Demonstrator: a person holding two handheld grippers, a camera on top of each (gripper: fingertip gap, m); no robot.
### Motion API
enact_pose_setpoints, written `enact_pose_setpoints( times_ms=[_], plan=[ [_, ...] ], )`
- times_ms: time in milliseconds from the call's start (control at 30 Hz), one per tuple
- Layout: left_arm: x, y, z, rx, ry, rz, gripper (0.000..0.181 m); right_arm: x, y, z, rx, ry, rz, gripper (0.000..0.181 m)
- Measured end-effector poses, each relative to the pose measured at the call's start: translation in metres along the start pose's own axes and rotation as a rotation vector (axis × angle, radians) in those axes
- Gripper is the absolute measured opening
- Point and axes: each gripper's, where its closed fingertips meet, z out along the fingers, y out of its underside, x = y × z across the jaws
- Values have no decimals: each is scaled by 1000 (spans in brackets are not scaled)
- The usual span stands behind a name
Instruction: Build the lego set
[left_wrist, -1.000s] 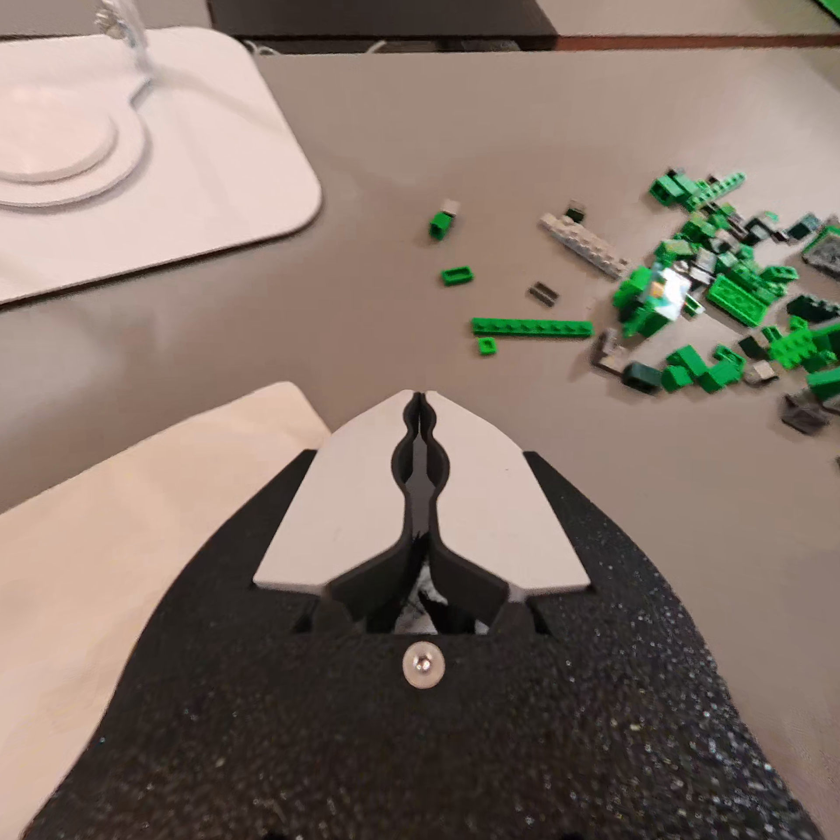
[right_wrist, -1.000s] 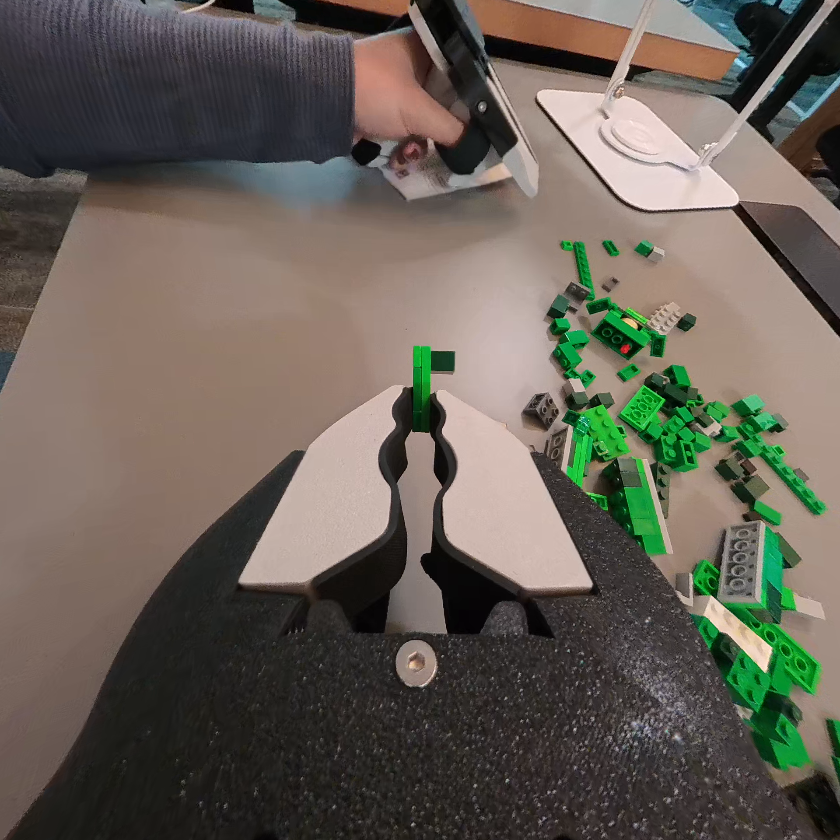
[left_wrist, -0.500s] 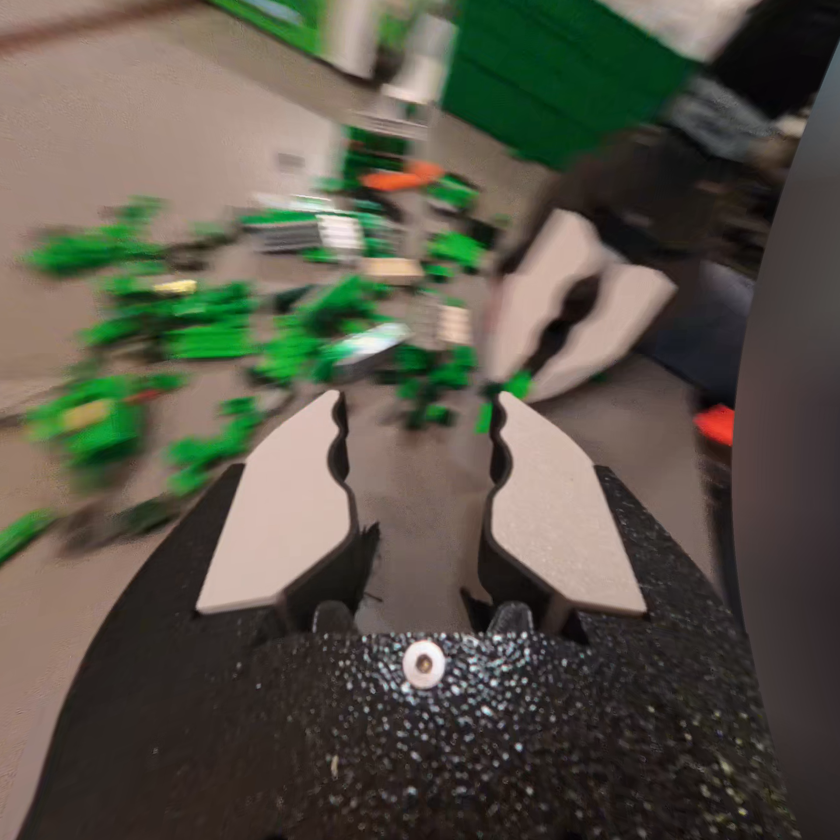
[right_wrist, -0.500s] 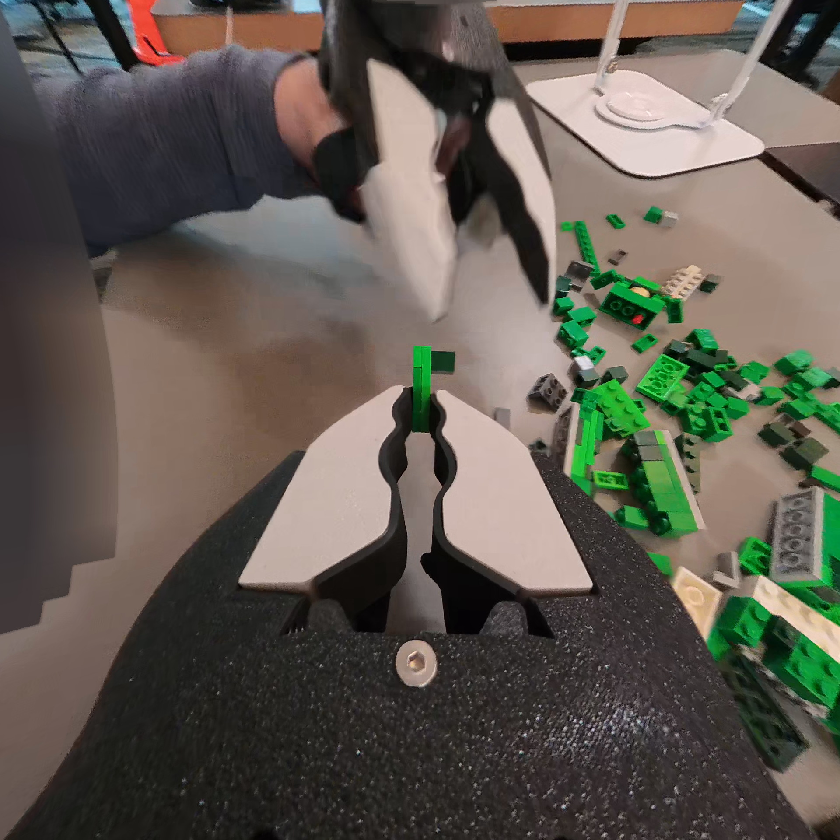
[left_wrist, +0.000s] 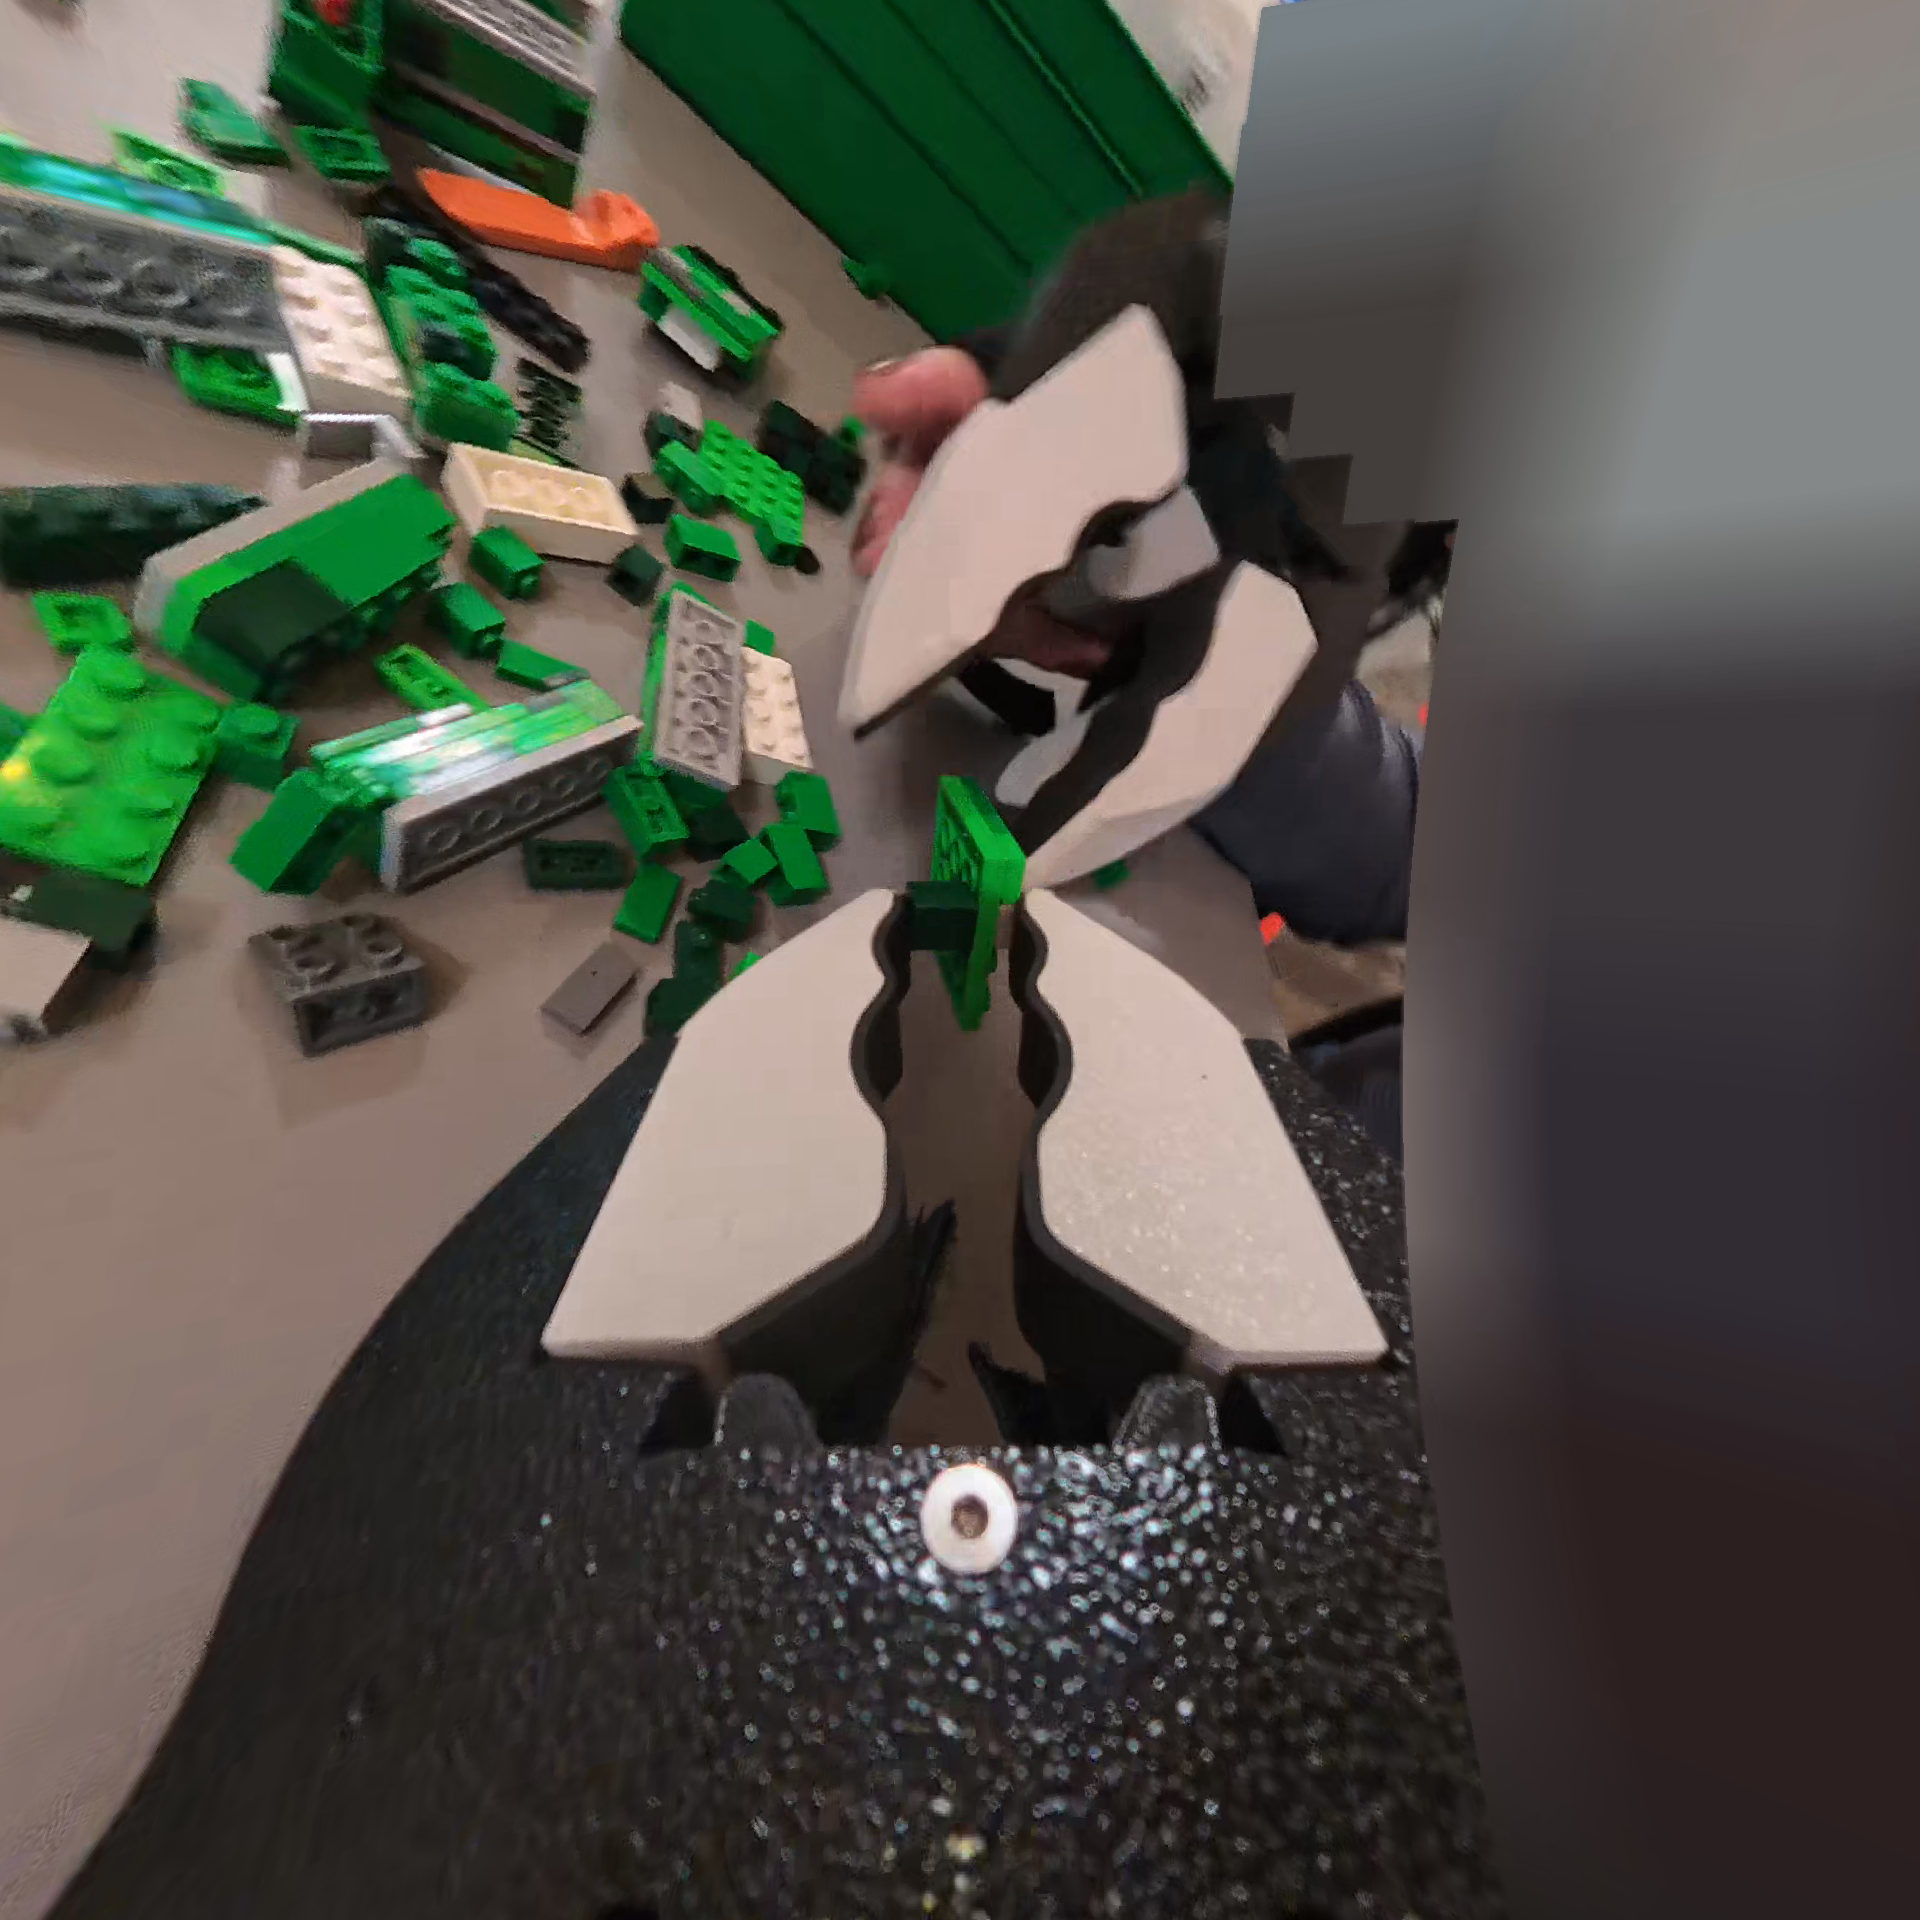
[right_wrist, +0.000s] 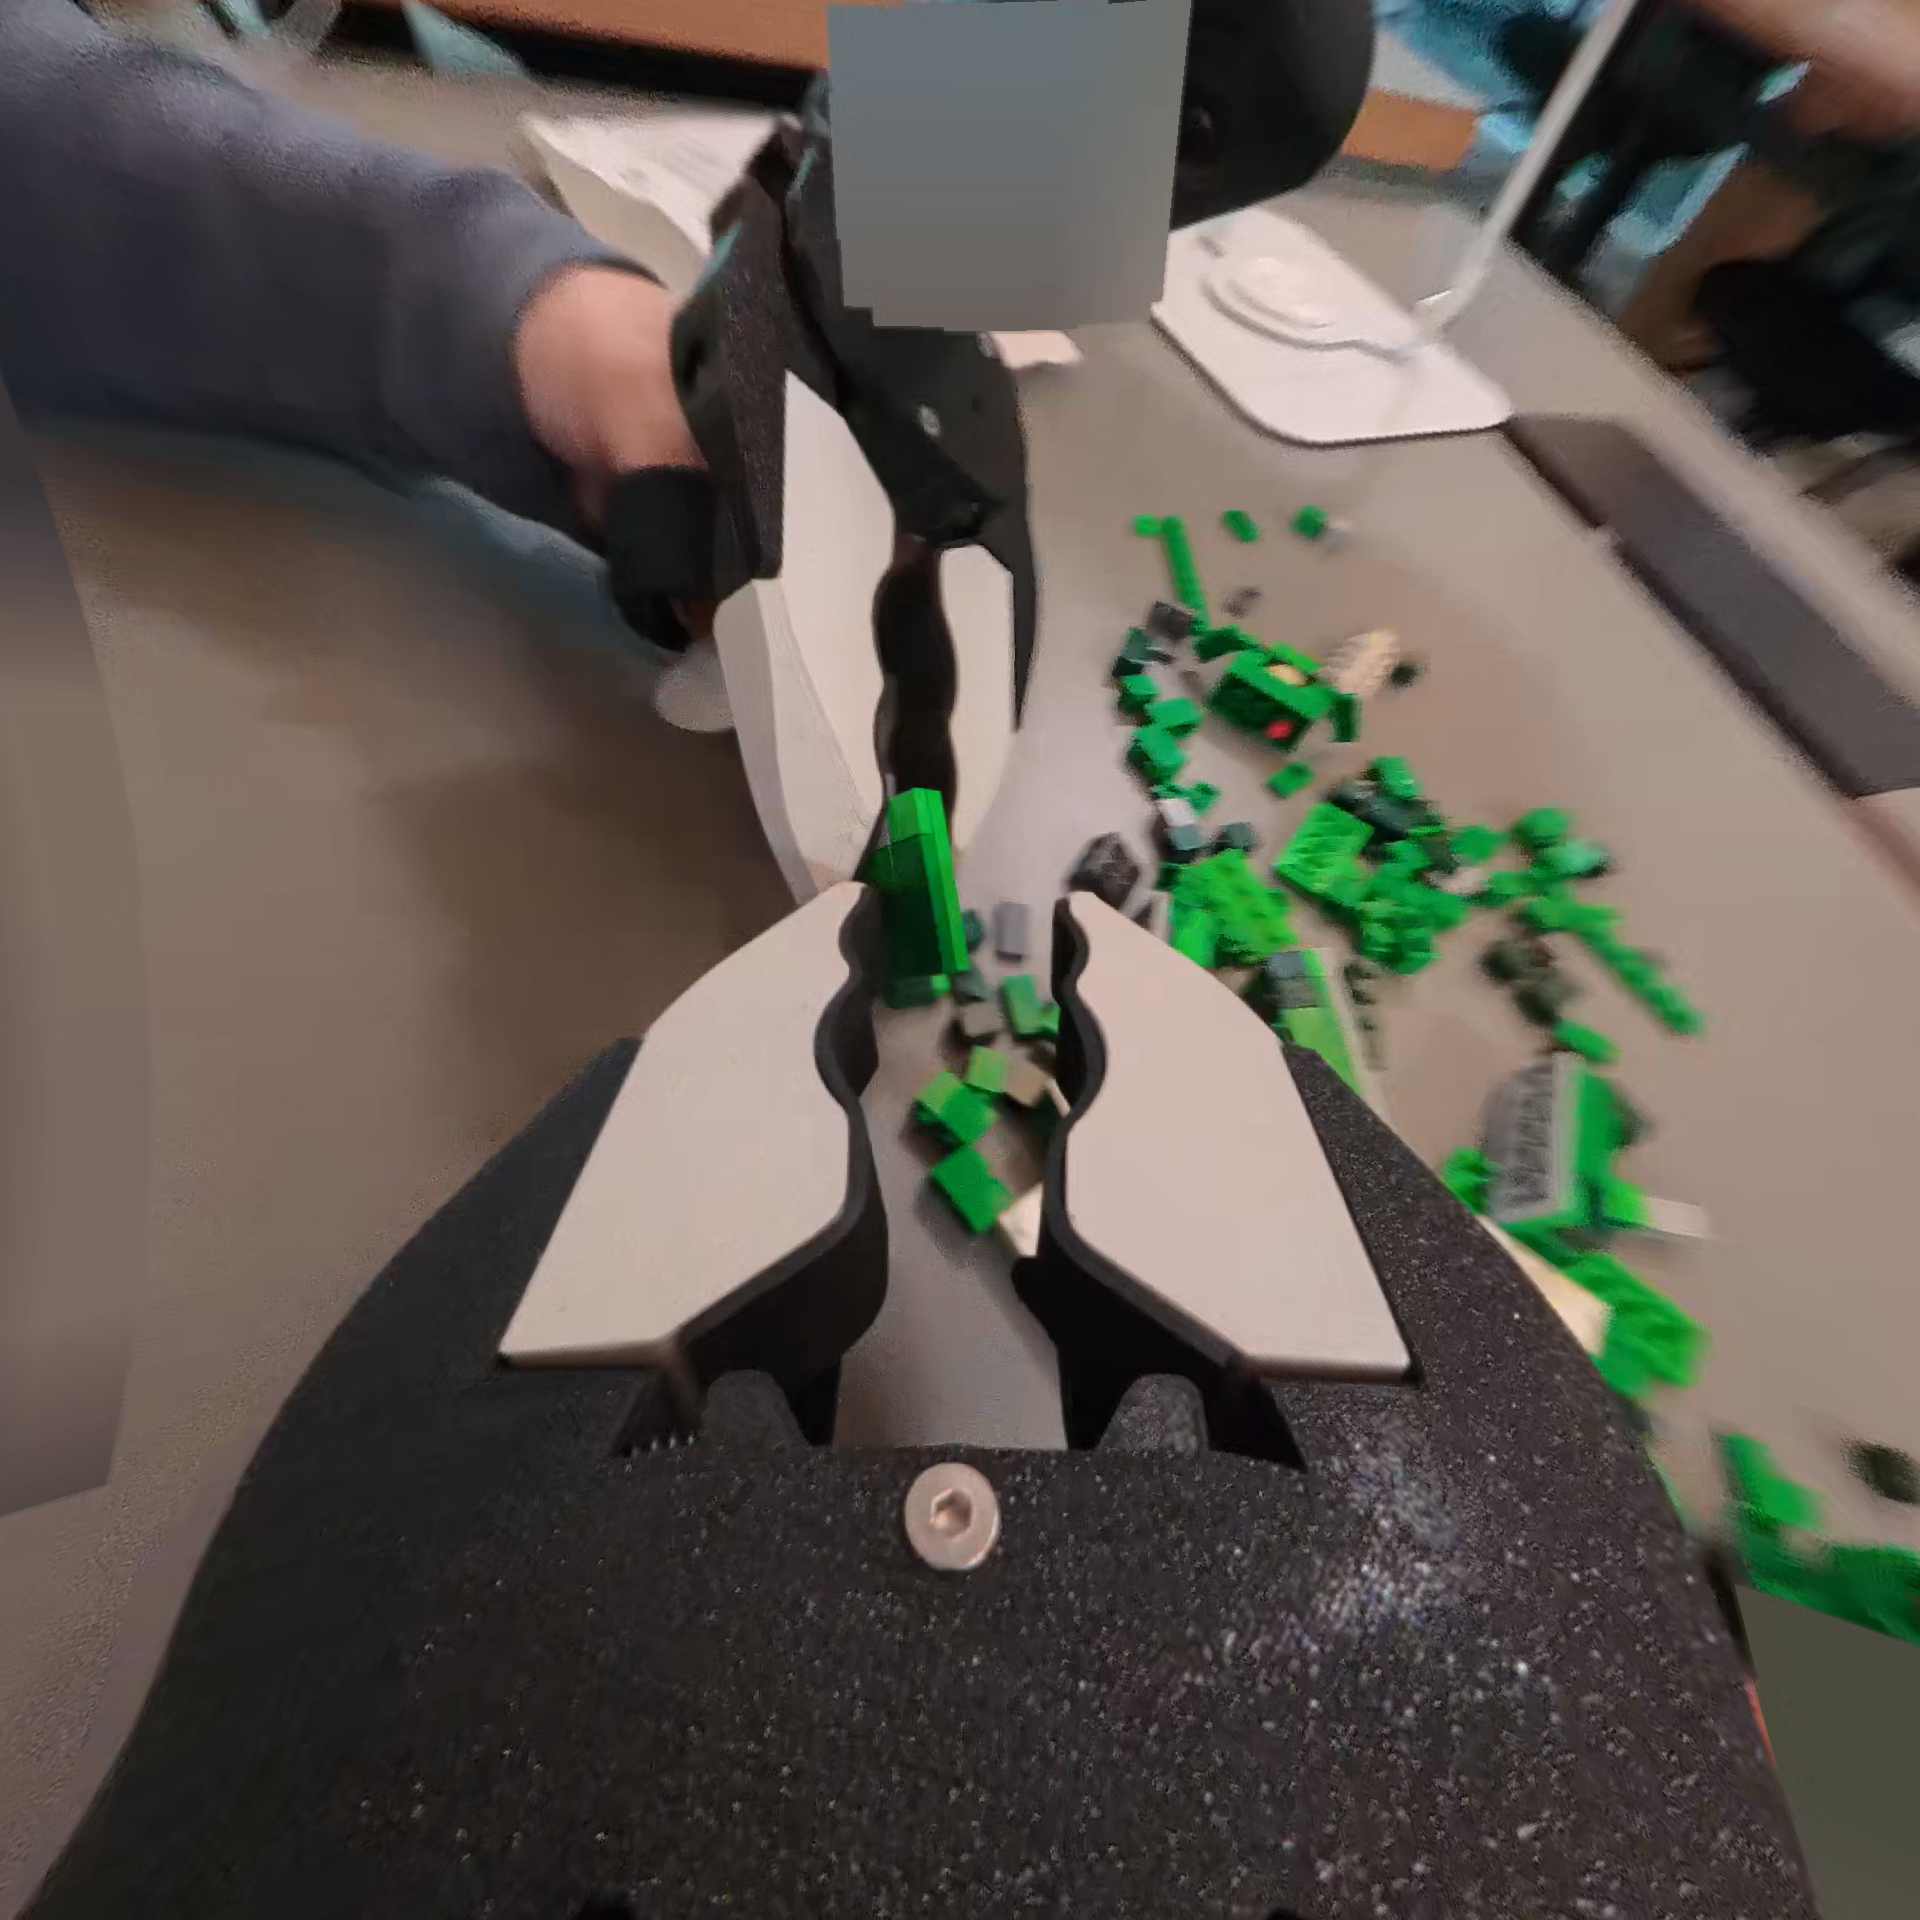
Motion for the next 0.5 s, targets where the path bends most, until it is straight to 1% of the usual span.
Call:
enact_pose_setpoints(
  times_ms=[67,100,133,167,233,300,367,433,467,500],
  plan=[
    [-9,-4,-1,54,-67,-39,18,6,-2,-1,-19,107,-134,33],
    [-13,-6,-4,81,-106,-30,19,3,-4,0,-19,111,-186,32],
    [-15,-12,-7,125,-138,-9,18,-2,-4,1,-25,93,-221,55],
    [-15,-17,-11,165,-151,12,18,-4,-2,3,-47,95,-241,58],
    [-14,-21,-15,194,-147,26,18,-5,0,7,-88,125,-303,64],
    [-9,-21,-14,200,-102,-5,18,-4,0,14,-124,190,-397,61],
    [-6,-18,-10,184,-87,-9,18,3,3,20,-187,303,-505,51],
    [-7,-15,-8,166,-108,15,19,10,2,21,-208,383,-566,37],
    [-7,-16,-9,167,-116,27,19,9,3,21,-193,367,-544,38],
    [-5,-15,-9,155,-109,42,20,6,3,21,-165,322,-478,37]
  ],
)
